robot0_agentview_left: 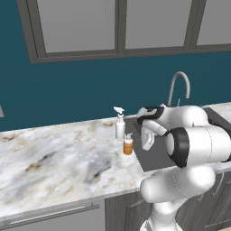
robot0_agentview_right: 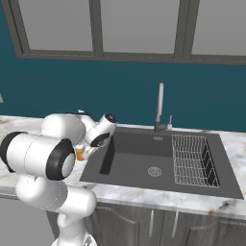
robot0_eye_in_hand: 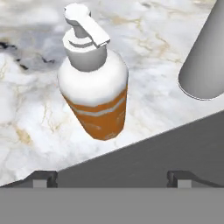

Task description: Locate and retrieve the spray and soap dispenser from the cabinet. Place them next to the sink.

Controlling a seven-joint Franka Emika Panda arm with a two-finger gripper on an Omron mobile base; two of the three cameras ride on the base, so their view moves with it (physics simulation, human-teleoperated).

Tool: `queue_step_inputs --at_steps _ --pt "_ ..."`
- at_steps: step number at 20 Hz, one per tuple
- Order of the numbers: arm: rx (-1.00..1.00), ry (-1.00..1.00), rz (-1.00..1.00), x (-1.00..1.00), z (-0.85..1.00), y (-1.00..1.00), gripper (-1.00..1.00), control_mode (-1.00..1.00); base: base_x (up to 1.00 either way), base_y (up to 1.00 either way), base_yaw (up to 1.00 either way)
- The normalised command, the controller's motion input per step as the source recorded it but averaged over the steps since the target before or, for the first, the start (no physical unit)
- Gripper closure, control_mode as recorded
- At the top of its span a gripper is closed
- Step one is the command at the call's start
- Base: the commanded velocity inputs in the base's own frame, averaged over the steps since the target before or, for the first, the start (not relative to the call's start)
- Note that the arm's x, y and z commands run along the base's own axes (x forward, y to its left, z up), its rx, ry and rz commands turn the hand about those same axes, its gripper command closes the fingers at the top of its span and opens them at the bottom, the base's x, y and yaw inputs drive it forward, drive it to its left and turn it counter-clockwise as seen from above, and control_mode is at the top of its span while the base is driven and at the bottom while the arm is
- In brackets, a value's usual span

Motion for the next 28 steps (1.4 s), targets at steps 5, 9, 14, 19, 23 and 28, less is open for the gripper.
queue_step_inputs --at_steps 5,9,14,19,23,28 --pt "-0.28 0.0 0.0 -0.16 0.33 0.0 -1.0 -1.0 0.0 0.0 0.0" --pt "-0.26 0.02 0.02 -0.18 0.45 0.0 -1.0 -1.0 0.0 0.0 0.0" --pt "-0.2 -0.01 0.03 -0.47 0.38 -0.01 -1.0 -1.0 0.0 0.0 0.0" --pt "-0.16 -0.09 -0.05 -0.65 0.13 0.01 -1.0 -1.0 0.0 0.0 0.0" --pt "-0.03 -0.16 -0.01 -0.76 0.01 -0.02 -1.0 -1.0 0.0 0.0 0.0" --pt "0.0 -0.18 -0.04 -0.42 0.23 -0.15 -1.0 -1.0 0.0 0.0 0.0"
